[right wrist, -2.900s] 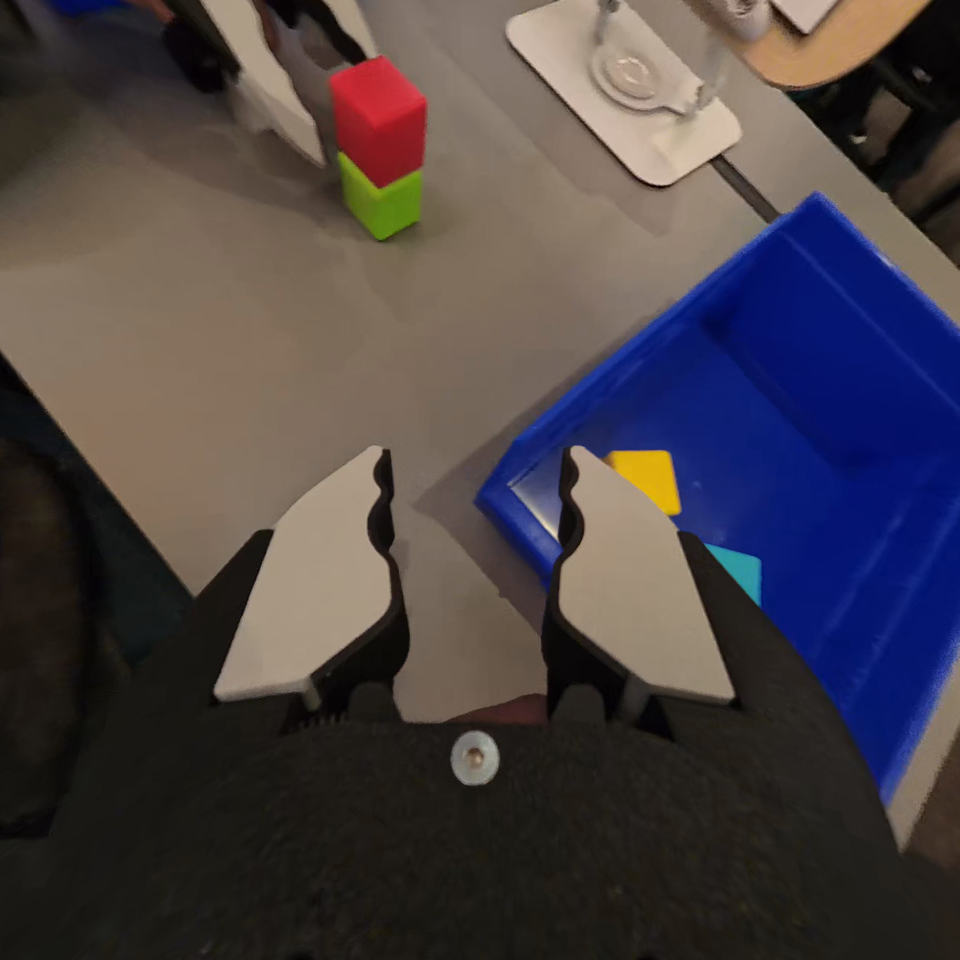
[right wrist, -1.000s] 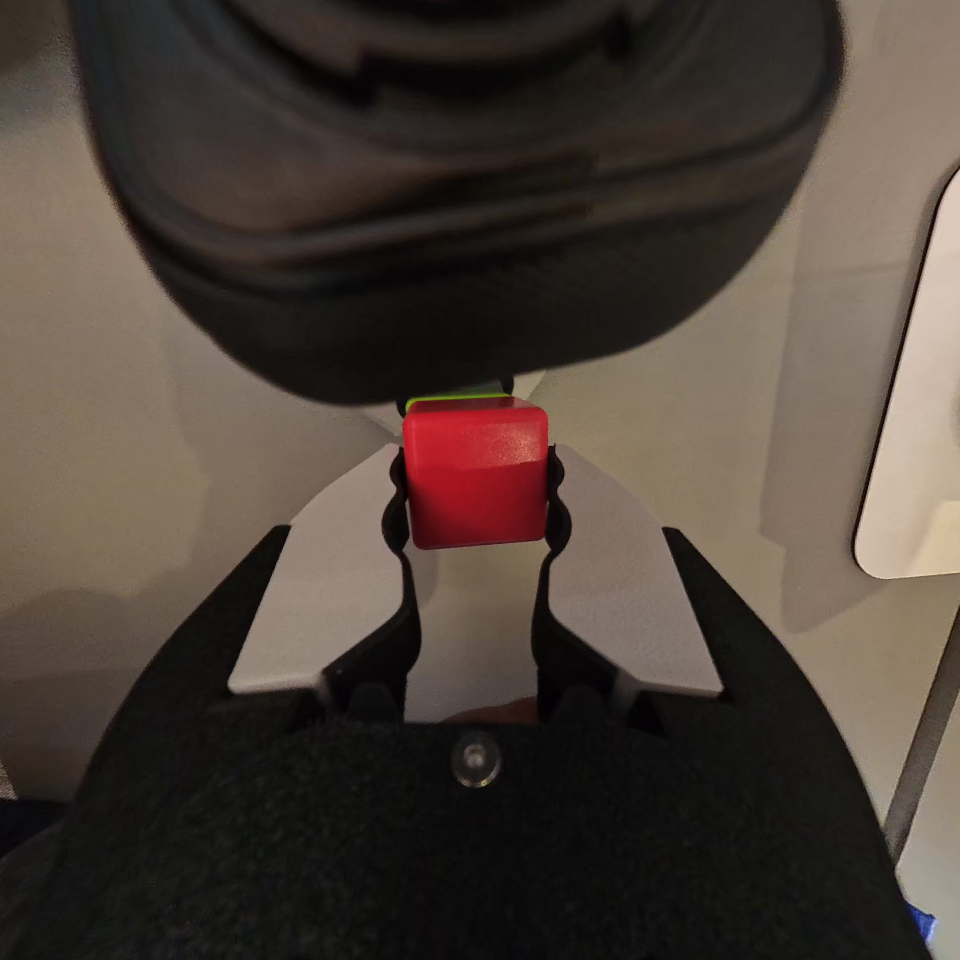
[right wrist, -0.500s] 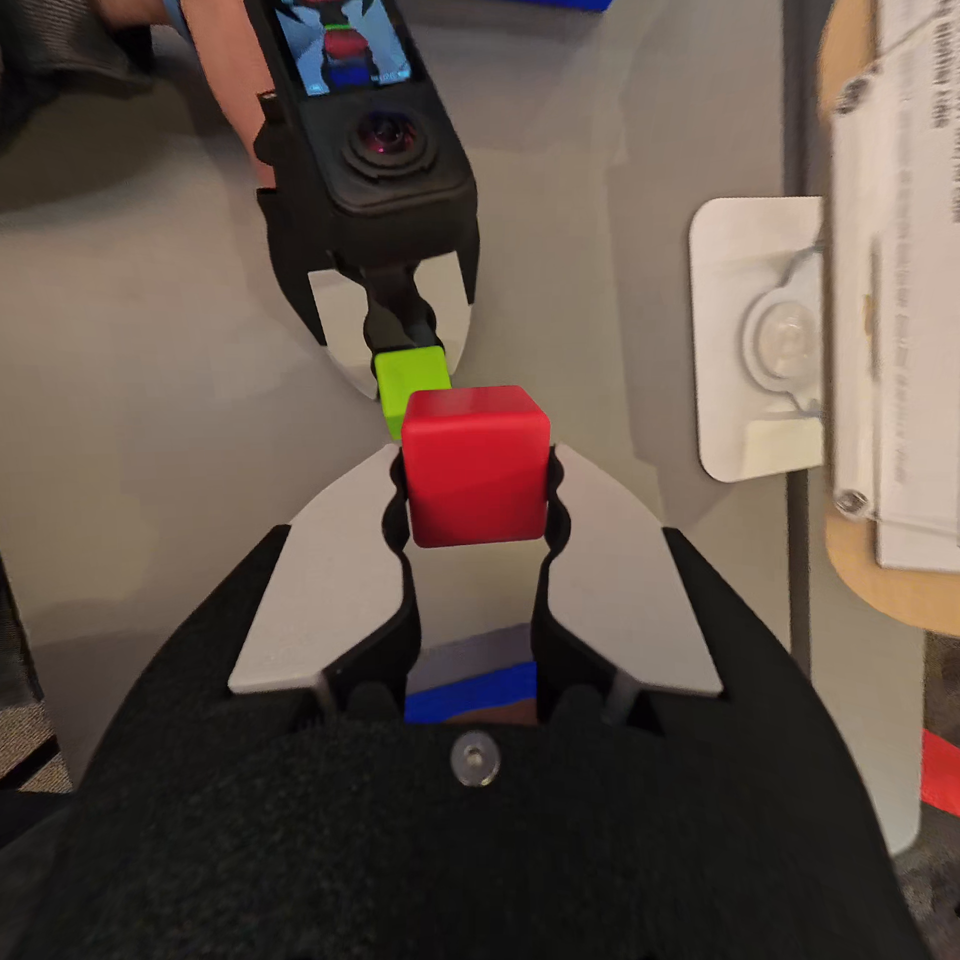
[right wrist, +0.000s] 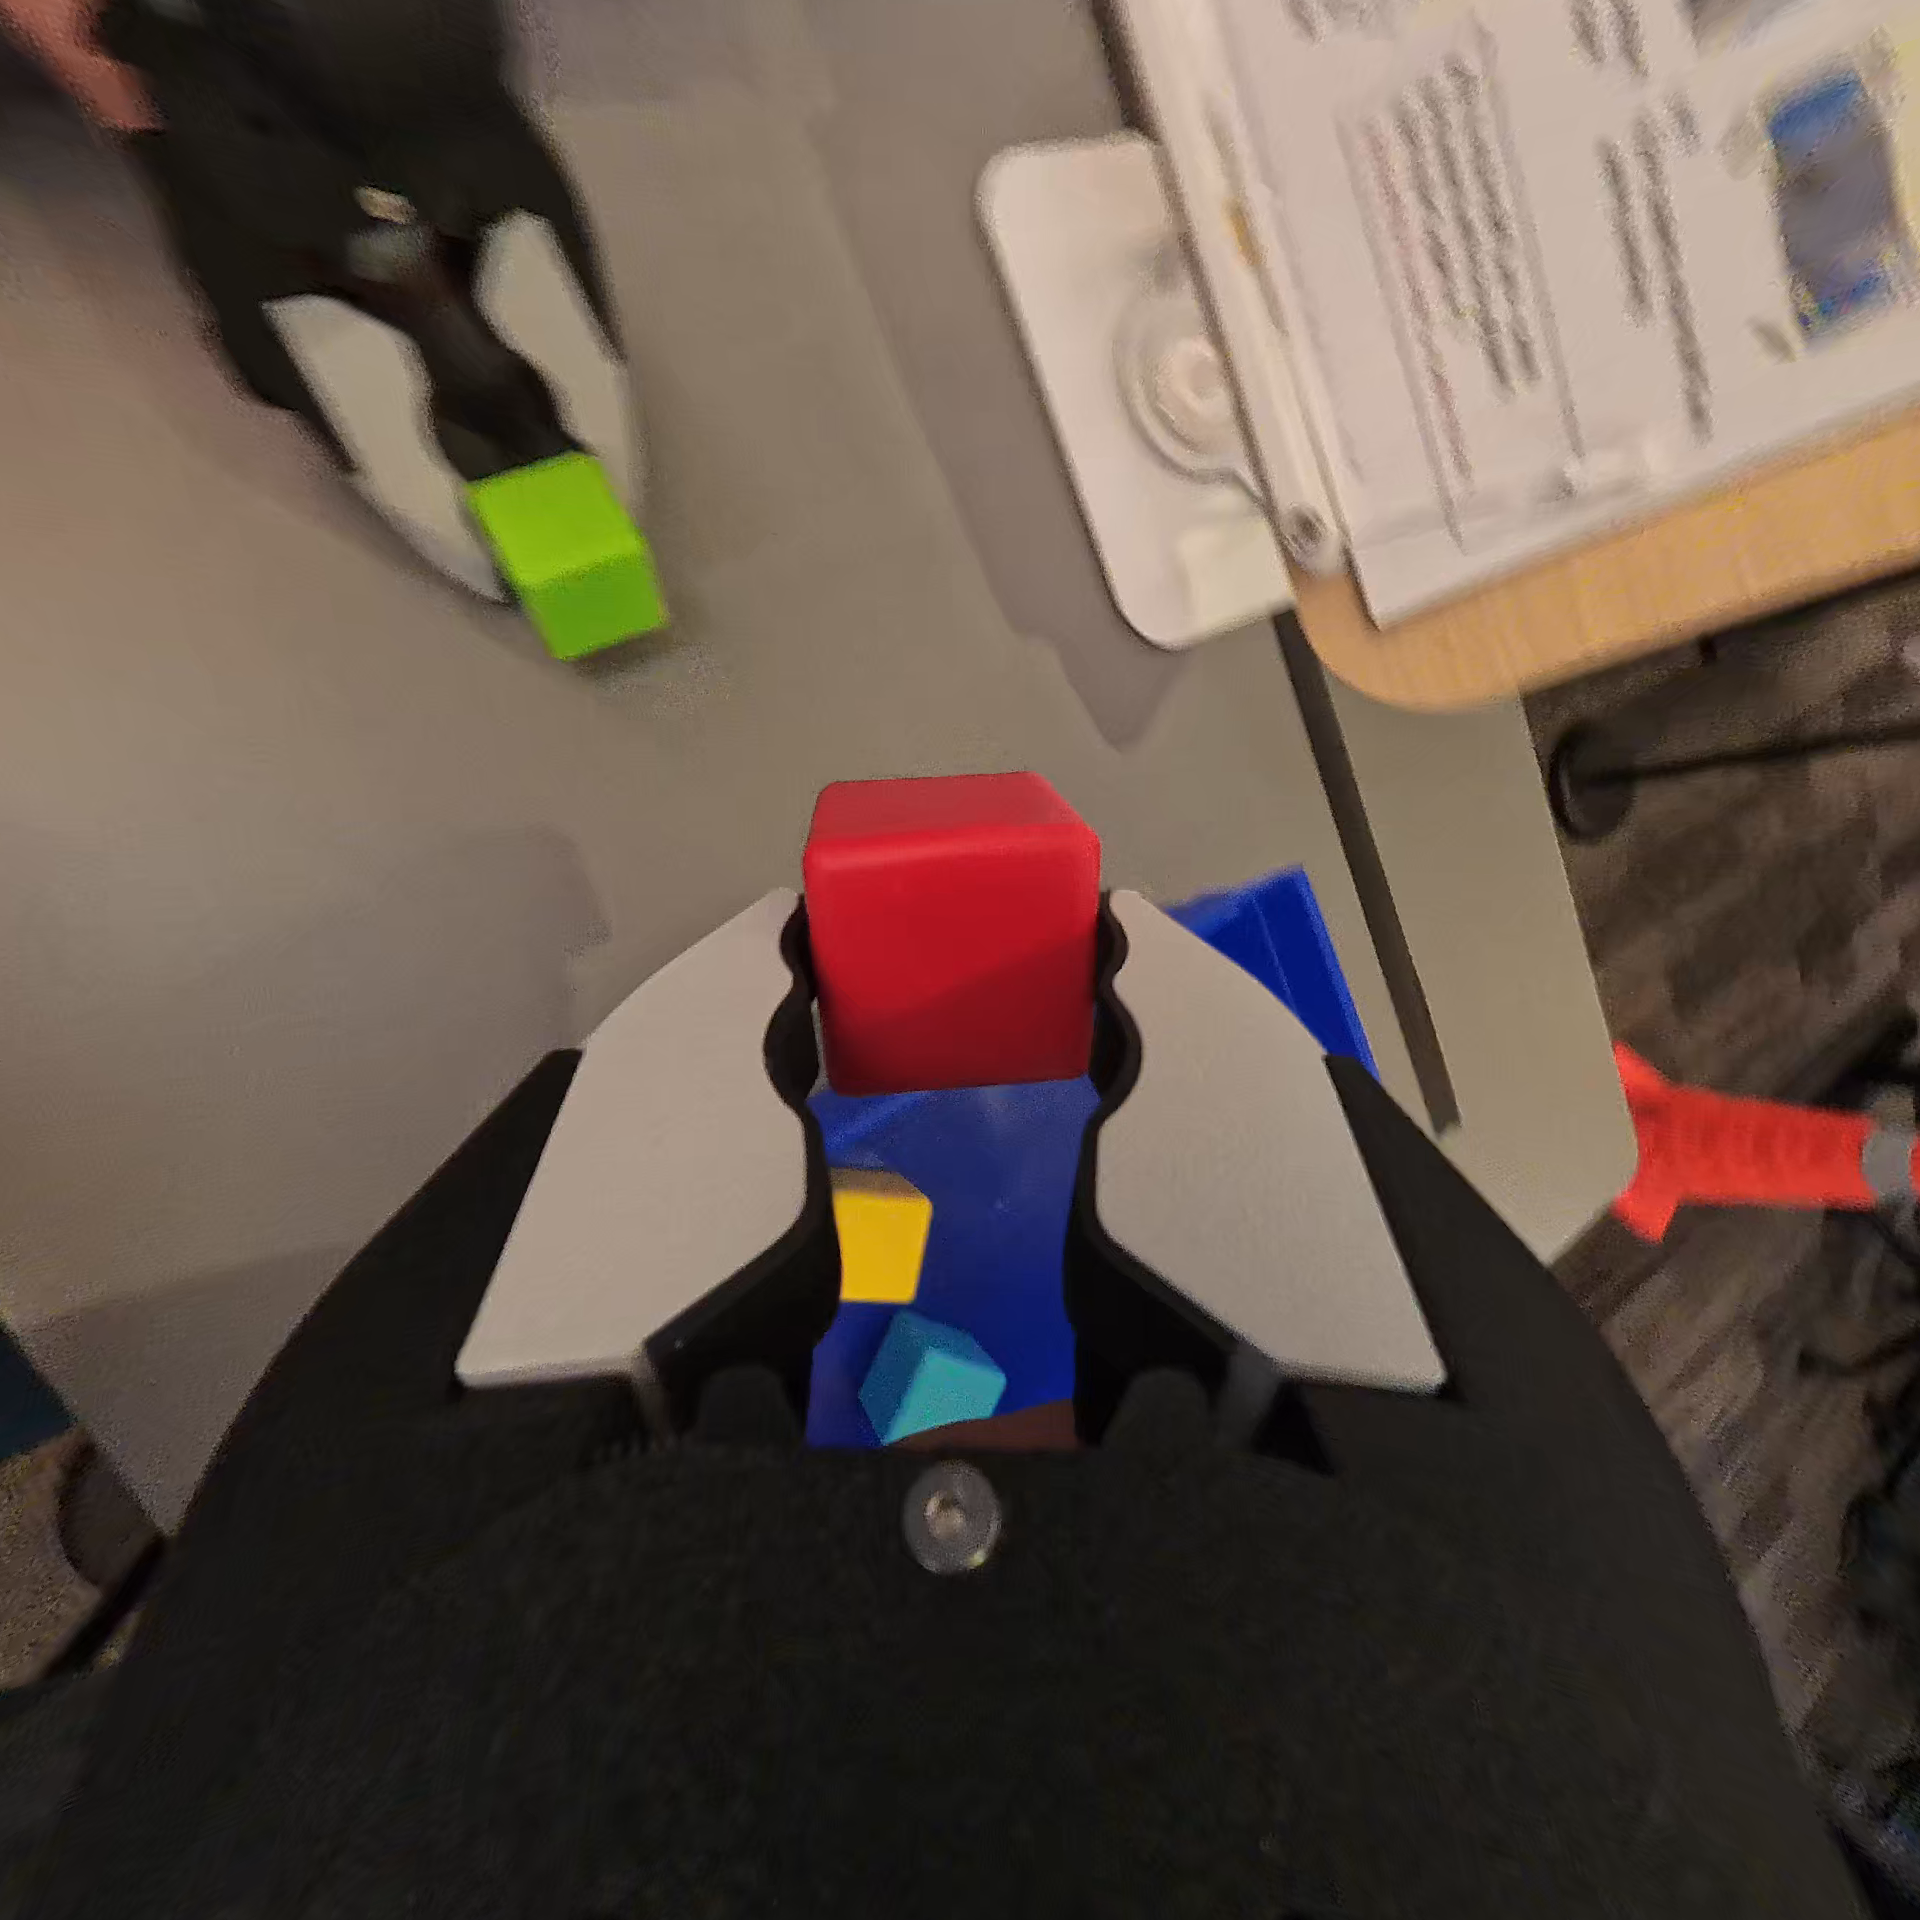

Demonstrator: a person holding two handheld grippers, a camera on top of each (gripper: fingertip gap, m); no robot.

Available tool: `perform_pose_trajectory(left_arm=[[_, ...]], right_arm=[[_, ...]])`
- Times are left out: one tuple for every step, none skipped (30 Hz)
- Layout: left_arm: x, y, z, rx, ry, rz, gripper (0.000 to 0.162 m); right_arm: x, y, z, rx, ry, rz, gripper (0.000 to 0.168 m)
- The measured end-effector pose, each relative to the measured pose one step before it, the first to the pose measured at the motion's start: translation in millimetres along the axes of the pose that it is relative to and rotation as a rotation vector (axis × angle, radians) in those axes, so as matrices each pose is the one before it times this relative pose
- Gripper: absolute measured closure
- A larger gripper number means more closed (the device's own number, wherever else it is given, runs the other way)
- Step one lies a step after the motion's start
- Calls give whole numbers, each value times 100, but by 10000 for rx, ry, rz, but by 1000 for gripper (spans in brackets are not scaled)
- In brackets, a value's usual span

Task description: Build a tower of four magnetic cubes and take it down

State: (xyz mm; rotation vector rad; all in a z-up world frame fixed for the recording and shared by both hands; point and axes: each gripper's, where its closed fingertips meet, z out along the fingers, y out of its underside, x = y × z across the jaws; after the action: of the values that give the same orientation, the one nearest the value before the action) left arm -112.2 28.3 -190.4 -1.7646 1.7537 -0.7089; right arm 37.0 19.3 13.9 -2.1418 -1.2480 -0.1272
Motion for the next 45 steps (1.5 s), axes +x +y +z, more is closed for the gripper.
perform_pose_trajectory(left_arm=[[-4, -2, 1, 2, -8, 5, 113], [0, 6, -6, 1, -6, 4, 113], [-1, -7, 7, 0, -1, -1, 113], [3, 1, 0, -1, 1, -2, 113], [5, 1, 0, -1, 2, -2, 113], [-3, 2, -1, -1, 4, -3, 113], [-5, -4, 6, -2, 7, -7, 113], [0, 3, -1, -2, 10, -10, 113], [7, -6, 7, -1, 4, -3, 113], [-5, 0, 0, 0, 3, -2, 113], [3, 0, 0, 0, 1, -1, 113], [1, 0, 0, 0, 1, 0, 113], [2, -7, 7, 0, 1, 0, 113], [2, 0, 0, 0, 1, -1, 113], [0, 7, 7, 0, 0, 0, 113], [5, 0, 0, 0, 3, -2, 113], [4, -7, 7, 0, 2, -1, 113], [-1, 0, 0, 0, 0, 1, 113], [9, 0, 0, 0, -1, 0, 113], [-5, 0, 0, 0, -2, 2, 113], [5, -7, 7, 0, -3, 3, 113], [4, -1, 0, 1, -2, 4, 113], [13, -7, 7, 0, 5, 5, 113], [4, 0, 0, 0, 4, 3, 113], [6, 1, 0, -1, 5, 0, 113], [17, -7, 7, 0, 8, 4, 113], [15, -1, 0, 1, 9, 9, 113], [20, -2, 1, 1, 6, 11, 113], [0, -3, 1, 2, -2, 9, 113], [4, -11, 9, 3, -7, 9, 113], [7, -3, 2, 2, -7, 6, 113], [-8, -1, 1, 1, -6, 0, 113], [-3, -1, -13, 1, -10, 0, 113], [-8, -3, 2, 2, -12, 4, 113], [1, -4, 2, 3, -10, 10, 113], [7, 2, -5, 4, -10, 13, 113], [-4, -13, -5, 4, -17, 16, 113], [-5, -5, 2, 4, -18, 16, 113], [1, 0, 0, 0, -4, 5, 113], [3, 4, -2, -3, 7, -6, 113], [0, 7, 11, -6, 15, -14, 113], [4, -2, 8, -9, 22, -23, 113], [-1, 11, 9, -8, 17, -23, 113], [-34, 2, 0, -1, -14, -19, 113], [-76, -44, -49, 40, -58, -15, 113]], right_arm=[[1939, 1349, -81, -109, 421, 688, 118], [1938, 1369, 111, -95, 286, 713, 118], [1746, 1329, 321, -69, 80, 732, 118], [1900, 1291, 523, -96, 128, 847, 118], [2141, 1252, 712, -187, 319, 864, 118], [1900, 1169, 924, -229, 286, 676, 118], [1332, 1149, 1118, -304, 59, 582, 118], [1200, 1127, 1255, -404, 84, 605, 118], [1264, 1121, 1276, -541, 229, 660, 118], [944, 1012, 1298, -584, 117, 574, 118], [551, 717, 1254, -485, -44, 393, 118], [277, 434, 1177, -363, -92, 281, 118], [293, 342, 1034, -355, 11, 190, 118], [379, 271, 928, -327, 110, 179, 118], [151, 265, 907, -332, -19, 207, 118], [-149, 206, 883, -297, -179, 124, 118], [-98, 14, 797, -136, -137, 105, 118], [106, 46, 723, -140, -20, 157, 118], [171, 75, 639, -118, 47, 99, 117], [175, 103, 588, -118, 52, 112, 117], [131, 155, 534, -135, 27, 120, 117], [107, 202, 494, -140, 24, 89, 117], [63, 225, 432, -138, 10, 57, 117], [50, 219, 365, -107, 5, 71, 117], [-1, 177, 318, -68, -21, 75, 117], [68, 115, 207, -21, 27, 41, 117], [125, 73, 113, 14, 95, -16, 117], [46, 106, 69, 6, 51, -41, 117], [-65, 121, 35, 5, -35, -39, 117], [-103, 58, -10, 64, -60, -64, 116], [23, -72, -209, 186, 40, -73, 112], [123, -133, -412, 270, 100, -51, 107], [-35, -161, -607, 327, 5, -58, 105], [-154, -118, -816, 343, -31, -55, 103], [-346, -155, -1134, 445, -88, -69, 102], [-468, -249, -1538, 613, -41, -63, 101], [-777, -391, -1928, 814, -60, -135, 102], [-1160, -218, -2293, 877, -115, -186, 102], [-1277, -155, -2541, 936, -23, -161, 102], [-1646, -219, -2643, 1047, -71, -185, 103], [-2168, -25, -2565, 964, -256, -113, 106], [-2661, 44, -2201, 875, -461, -60, 109], [-3154, 351, -1692, 634, -703, -86, 110], [-3243, 613, -1138, 460, -769, -54, 109], [-3162, 651, -550, 403, -814, 26, 110]])
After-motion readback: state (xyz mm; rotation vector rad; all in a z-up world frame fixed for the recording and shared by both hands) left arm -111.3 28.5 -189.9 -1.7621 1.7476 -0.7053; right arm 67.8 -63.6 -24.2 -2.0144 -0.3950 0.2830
